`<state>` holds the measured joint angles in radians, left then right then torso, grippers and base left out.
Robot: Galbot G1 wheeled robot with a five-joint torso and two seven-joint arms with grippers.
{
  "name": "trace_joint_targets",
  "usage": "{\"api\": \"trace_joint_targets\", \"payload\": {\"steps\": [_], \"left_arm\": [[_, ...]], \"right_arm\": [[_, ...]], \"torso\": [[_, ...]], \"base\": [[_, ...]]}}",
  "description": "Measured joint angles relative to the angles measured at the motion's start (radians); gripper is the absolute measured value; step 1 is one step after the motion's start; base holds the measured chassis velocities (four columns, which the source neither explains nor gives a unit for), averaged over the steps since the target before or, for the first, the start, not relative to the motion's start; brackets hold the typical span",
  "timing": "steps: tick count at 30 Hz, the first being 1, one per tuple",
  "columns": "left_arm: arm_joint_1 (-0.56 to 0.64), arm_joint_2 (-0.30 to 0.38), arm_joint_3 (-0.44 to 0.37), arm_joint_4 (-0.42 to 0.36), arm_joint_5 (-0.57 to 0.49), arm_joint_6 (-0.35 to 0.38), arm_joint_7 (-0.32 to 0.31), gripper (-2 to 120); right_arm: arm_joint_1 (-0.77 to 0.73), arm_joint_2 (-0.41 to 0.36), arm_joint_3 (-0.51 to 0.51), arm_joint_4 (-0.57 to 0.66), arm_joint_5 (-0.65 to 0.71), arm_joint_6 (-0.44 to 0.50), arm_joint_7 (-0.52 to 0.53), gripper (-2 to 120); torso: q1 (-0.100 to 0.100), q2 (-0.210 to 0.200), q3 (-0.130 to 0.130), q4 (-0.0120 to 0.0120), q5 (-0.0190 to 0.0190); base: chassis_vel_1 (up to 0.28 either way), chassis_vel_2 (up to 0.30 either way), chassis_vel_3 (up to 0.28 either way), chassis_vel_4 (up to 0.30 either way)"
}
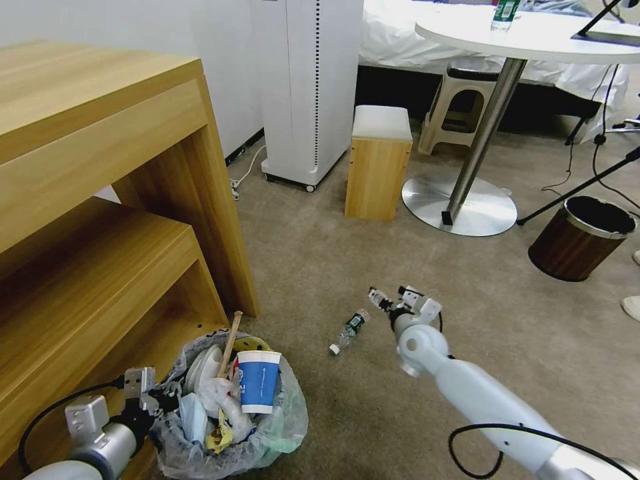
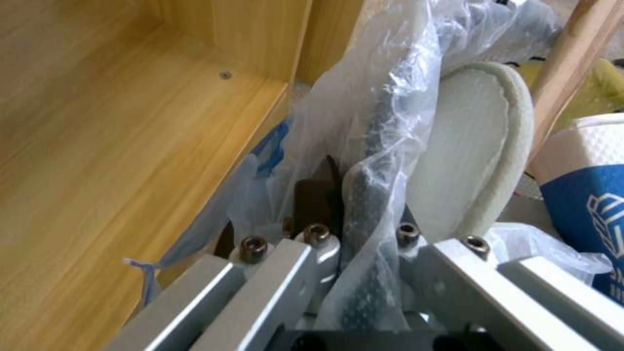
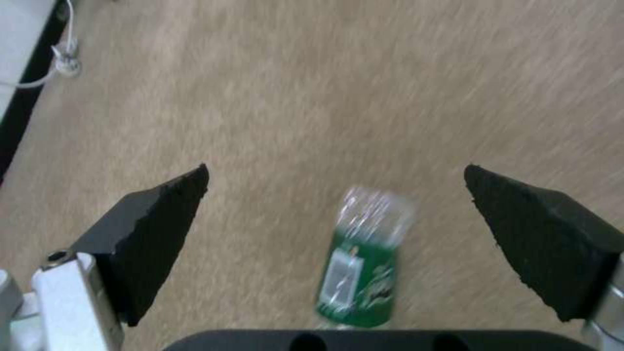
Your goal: Pick up the trash bin and place the garbage on the floor into it.
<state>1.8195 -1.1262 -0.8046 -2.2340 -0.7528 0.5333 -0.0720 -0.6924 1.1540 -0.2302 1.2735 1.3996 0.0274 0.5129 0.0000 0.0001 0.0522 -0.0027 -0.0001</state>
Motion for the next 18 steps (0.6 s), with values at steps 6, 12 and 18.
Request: {"api": "trace_joint_targets", "payload": {"steps": [6,12,18], "left_arm": [[0.0,0.002,0.001,0.001,-0.002,0.0,-0.001,1],[0.009,0.004,-0.002,-0.002,-0.005,-0.002,-0.001,1],[0.015,0.003,-0.001,-0.011,-0.006,-0.005,-0.002,1]], "right_arm": [[0.024,0.103,-0.007,-0.127,-0.012,-0.015,-0.02,100],[0.024,0.159,-0.006,-0.245,-0.048,-0.011,-0.046,100],[0.022,0.187,0.004,-0.31,-0.086,-0.002,-0.08,95]], "torso": [[0.0,0.0,0.0,0.0002,0.0],[0.0,0.0,0.0,0.0001,-0.0001],[0.0,0.0,0.0,0.0,0.0]], "base": [[0.0,0.0,0.0,0.0],[0.0,0.0,0.0,0.0],[0.0,0.0,0.0,0.0]]}}
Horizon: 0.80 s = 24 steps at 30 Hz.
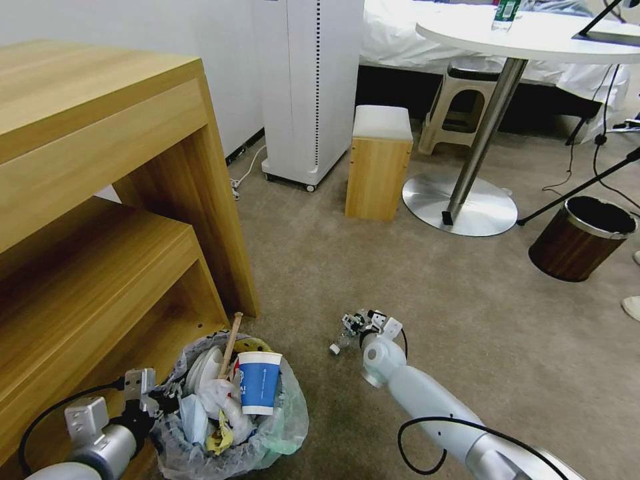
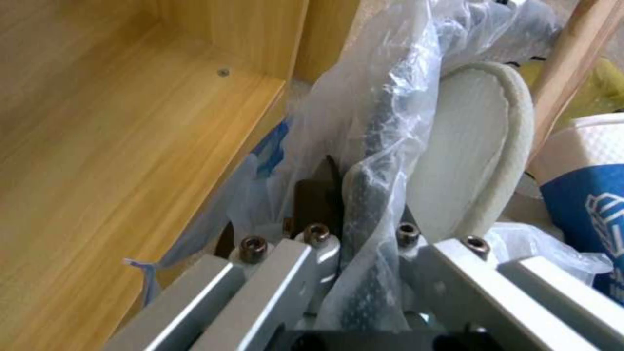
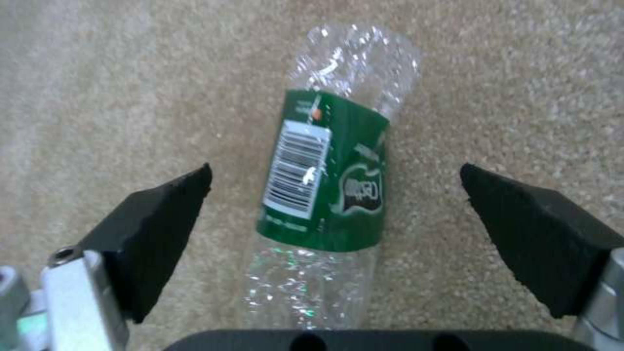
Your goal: Pick up the trash bin and place the garbage on the floor into it.
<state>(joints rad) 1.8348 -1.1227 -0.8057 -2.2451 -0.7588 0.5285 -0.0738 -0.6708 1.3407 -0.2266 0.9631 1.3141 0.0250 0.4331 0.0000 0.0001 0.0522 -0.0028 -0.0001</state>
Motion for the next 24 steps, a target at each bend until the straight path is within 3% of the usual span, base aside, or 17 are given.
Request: {"api": "trace_joint_targets", "payload": {"steps": [10,20,24], "left_arm": [[0.022,-0.001,-0.005,-0.023,0.003,-0.006,0.0,1],[0.022,-0.002,-0.004,-0.03,0.002,-0.011,0.0,1],[0.018,-0.002,-0.005,-0.023,0.002,-0.012,0.0,1]], "right_arm": [[0.017,0.023,0.002,-0.087,-0.056,0.005,-0.054,76],[0.015,0.031,-0.025,-0.115,-0.121,0.019,-0.096,35],[-0.009,0.01,-0.034,-0.072,-0.134,0.031,-0.117,22]], "torso": [[0.0,0.0,0.0,0.0001,0.0],[0.0,0.0,0.0,0.0,0.0],[0.0,0.0,0.0,0.0001,0.0003]], "base": [[0.0,0.0,0.0,0.0],[0.0,0.0,0.0,0.0],[0.0,0.0,0.0,0.0]]}}
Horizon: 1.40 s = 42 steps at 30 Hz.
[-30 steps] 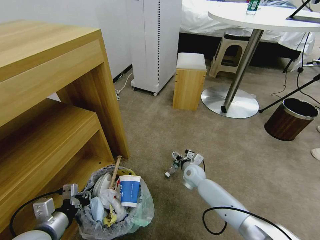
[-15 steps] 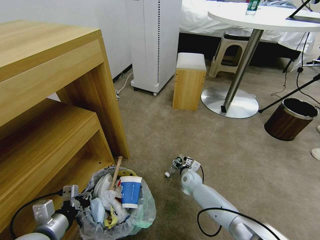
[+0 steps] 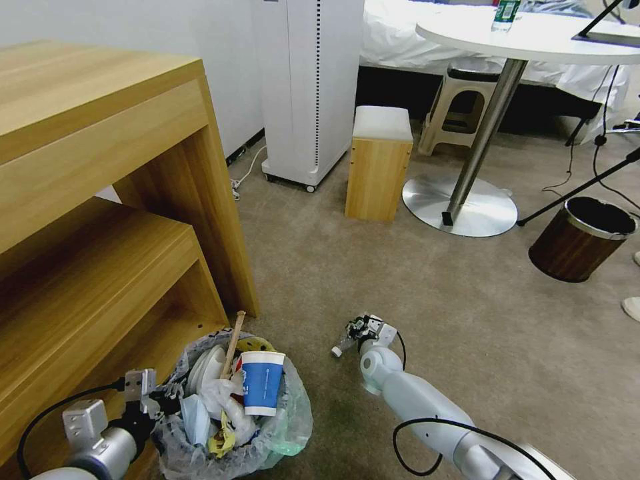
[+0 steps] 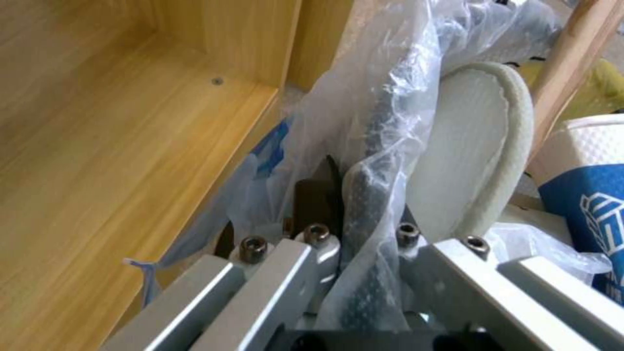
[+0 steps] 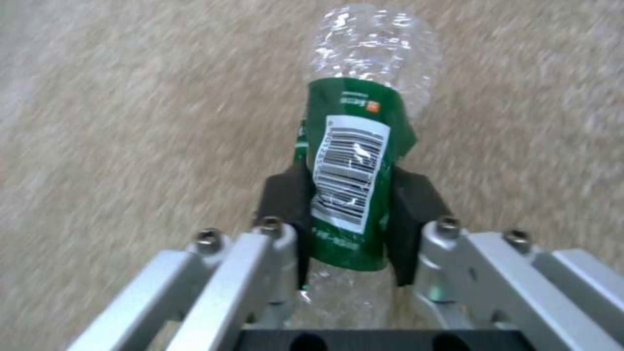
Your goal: Pick up the trash bin and place the garbage on the floor into it.
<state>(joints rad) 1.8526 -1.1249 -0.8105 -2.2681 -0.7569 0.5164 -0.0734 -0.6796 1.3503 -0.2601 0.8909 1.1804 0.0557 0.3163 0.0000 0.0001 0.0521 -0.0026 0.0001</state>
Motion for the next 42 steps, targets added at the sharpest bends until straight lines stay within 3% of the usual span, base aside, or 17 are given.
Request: {"api": "trace_joint_targets", "payload": {"steps": [6,10,15,17,19,21,23,26,33,38,42], "left_arm": [[-0.006,-0.001,0.0,0.019,0.004,-0.002,0.001,1],[-0.014,-0.003,0.002,0.041,0.011,-0.003,0.001,1],[-0.015,-0.003,0.002,0.044,0.012,-0.005,0.002,1],[-0.016,-0.003,0.002,0.044,0.012,-0.005,0.002,1],[-0.017,-0.003,0.002,0.042,0.012,-0.005,0.002,1],[-0.02,-0.002,0.003,0.033,0.012,-0.004,0.001,1],[-0.021,-0.003,0.004,0.028,0.011,-0.003,0.001,1],[-0.023,-0.002,0.003,0.01,0.006,0.001,-0.003,1],[-0.027,0.001,-0.005,-0.015,-0.01,0.012,-0.017,1],[-0.029,0.003,-0.009,-0.028,-0.019,0.017,-0.023,1],[-0.03,0.005,-0.012,-0.035,-0.024,0.022,-0.028,1]], "right_arm": [[-0.05,-0.068,-0.007,0.141,0.017,0.012,-0.007,11],[-0.102,-0.224,0.0,0.377,0.032,0.056,-0.003,8],[-0.096,-0.334,-0.001,0.53,0.007,0.092,-0.011,8],[-0.056,-0.409,-0.02,0.687,0.014,0.115,-0.045,8],[-0.04,-0.426,-0.03,0.727,0.021,0.126,-0.061,8],[0.039,-0.475,-0.093,0.865,0.055,0.163,-0.129,8],[0.066,-0.485,-0.123,0.901,0.07,0.173,-0.144,8],[0.178,-0.498,-0.27,0.995,0.121,0.207,-0.212,8],[0.277,-0.467,-0.455,1.041,0.209,0.219,-0.307,8],[0.307,-0.454,-0.605,1.062,0.23,0.221,-0.307,8],[0.303,-0.448,-0.664,1.061,0.232,0.221,-0.295,8]], "torso": [[0.0,0.0,0.0,0.0001,0.0001],[0.0,0.0,0.0,-0.0001,-0.0002],[0.0,0.0,0.0,-0.0005,0.0001],[0.0,0.0,0.0,0.0,0.0],[0.0,0.0,0.0,0.0003,-0.0001],[0.0,0.0,0.0,0.0002,-0.0001],[0.0,0.0,0.0,0.0003,-0.0004],[0.0,0.0,0.0,0.0003,-0.0002],[0.0,0.0,0.0,0.0,-0.0002],[0.0,0.0,0.0,-0.0001,-0.0002],[0.0,0.0,0.0,0.0,-0.0003]], "base": [[0.0,0.0,0.0,0.0],[0.0,0.0,0.0,0.0],[0.0,0.0,0.0,0.0],[0.0,0.0,0.0,0.0],[0.0,0.0,0.0,0.0],[0.0,0.0,0.0,0.0],[0.0,0.0,0.0,0.0],[0.0,0.0,0.0,0.0],[0.0,0.0,0.0,0.0],[0.0,0.0,0.0,0.0],[0.0,0.0,0.0,0.0]]}}
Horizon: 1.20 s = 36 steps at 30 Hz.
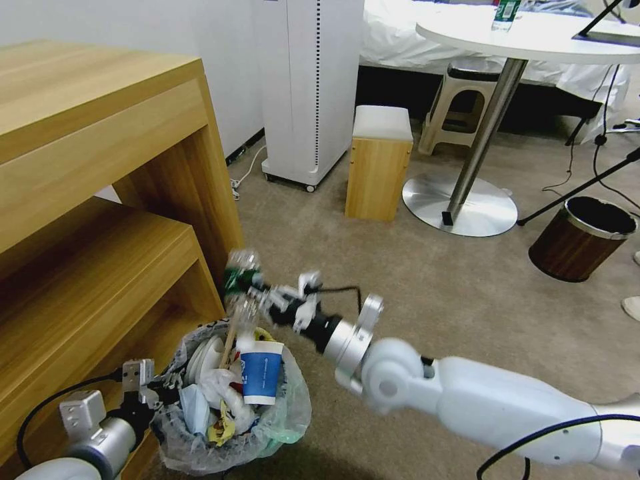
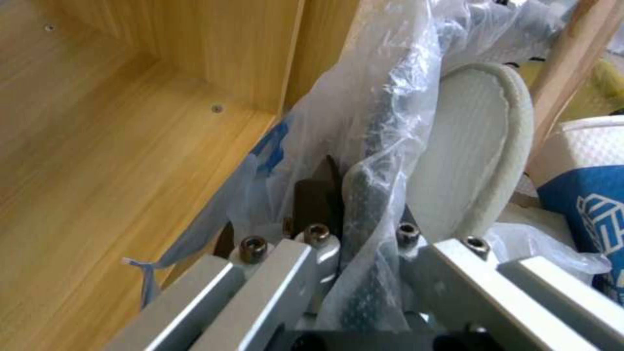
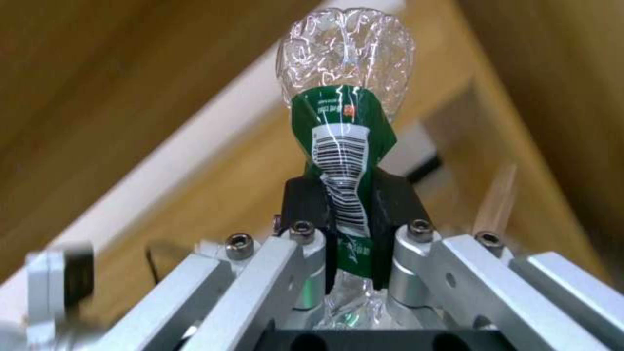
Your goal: Pick up the trash bin and place the garbage on the floor into it.
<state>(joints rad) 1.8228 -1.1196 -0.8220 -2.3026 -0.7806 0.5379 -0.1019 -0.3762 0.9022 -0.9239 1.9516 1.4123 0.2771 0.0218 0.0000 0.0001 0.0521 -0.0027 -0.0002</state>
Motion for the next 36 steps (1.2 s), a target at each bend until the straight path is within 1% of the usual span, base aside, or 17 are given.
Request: {"api": "trace_joint_targets", "payload": {"steps": [3,7,10,11,14,15,25,28,29,30,31,34,35,36], "left_arm": [[0.006,0.002,-0.003,-0.011,-0.003,0.002,-0.001,1],[0.01,0.003,-0.005,-0.016,-0.003,0.002,-0.002,1],[0.01,0.003,-0.005,-0.016,-0.004,0.002,-0.002,1],[0.01,0.003,-0.004,-0.016,-0.004,0.002,-0.002,1],[0.01,0.002,-0.002,-0.017,-0.004,0.002,-0.002,1],[0.011,0.001,0.001,-0.018,-0.002,0.003,-0.003,1],[0.019,-0.001,0.004,-0.026,0.005,0.003,-0.003,1],[0.019,-0.002,0.006,-0.026,0.007,0.003,-0.003,1],[0.019,-0.004,0.008,-0.026,0.01,0.003,0.0,1],[0.017,-0.004,0.009,-0.024,0.011,0.003,0.003,1],[0.017,-0.004,0.009,-0.024,0.011,0.003,0.003,1],[0.011,-0.004,0.012,-0.015,0.011,0.001,0.008,1],[0.011,-0.004,0.012,-0.015,0.011,0.001,0.008,1],[0.011,-0.004,0.013,-0.013,0.011,0.001,0.009,1]], "right_arm": [[-0.022,0.004,-0.063,-0.018,-0.007,-0.001,0.014,8],[-0.036,0.008,-0.088,-0.037,-0.017,-0.002,0.029,8],[-0.04,0.013,-0.091,-0.043,-0.015,-0.004,0.043,8],[-0.044,0.019,-0.091,-0.053,-0.011,-0.009,0.068,8],[-0.045,0.029,-0.091,-0.064,-0.012,-0.012,0.088,8],[-0.046,0.041,-0.091,-0.075,-0.012,-0.02,0.116,8],[-0.045,0.085,-0.105,-0.108,-0.022,-0.055,0.209,8],[-0.045,0.091,-0.107,-0.108,-0.022,-0.064,0.228,12],[-0.045,0.093,-0.108,-0.108,-0.022,-0.066,0.235,20],[-0.043,0.093,-0.108,-0.104,-0.022,-0.067,0.238,24],[-0.043,0.093,-0.108,-0.104,-0.022,-0.067,0.238,24],[-0.037,0.084,-0.097,-0.072,-0.019,-0.067,0.239,39],[-0.037,0.084,-0.097,-0.072,-0.019,-0.067,0.239,39],[-0.036,0.082,-0.095,-0.067,-0.019,-0.066,0.239,41]], "torso": [[0.0,0.0,0.0,-0.0002,0.0001],[0.0,0.0,0.0,-0.0001,0.0001],[0.0,0.0,0.0,-0.0001,0.0002],[0.0,0.0,0.0,-0.0001,0.0001],[0.0,0.0,0.0,-0.0001,0.0001],[0.0,0.0,0.0,-0.0001,0.0001],[0.0,0.0,0.0,0.0,0.0001],[0.0,0.0,0.0,-0.0001,0.0001],[0.0,0.0,0.0,0.0,0.0002],[0.0,0.0,0.0,0.0,0.0002],[0.0,0.0,0.0,0.0,0.0002],[0.0,0.0,0.0,-0.0001,0.0001],[0.0,0.0,0.0,-0.0001,0.0001],[0.0,0.0,0.0,0.0,0.0001]], "base": [[0.0,0.0,0.0,0.0],[0.0,0.0,0.0,0.0],[0.0,0.0,0.0,0.0],[0.0,0.0,0.0,0.0],[0.0,0.0,0.0,0.0],[0.0,0.0,0.0,0.0],[0.0,0.0,0.0,0.0],[0.0,0.0,0.0,0.0],[0.0,0.0,0.0,0.0],[0.0,0.0,0.0,0.0],[0.0,0.0,0.0,0.0],[0.0,0.0,0.0,0.0],[0.0,0.0,0.0,0.0],[0.0,0.0,0.0,0.0]]}}
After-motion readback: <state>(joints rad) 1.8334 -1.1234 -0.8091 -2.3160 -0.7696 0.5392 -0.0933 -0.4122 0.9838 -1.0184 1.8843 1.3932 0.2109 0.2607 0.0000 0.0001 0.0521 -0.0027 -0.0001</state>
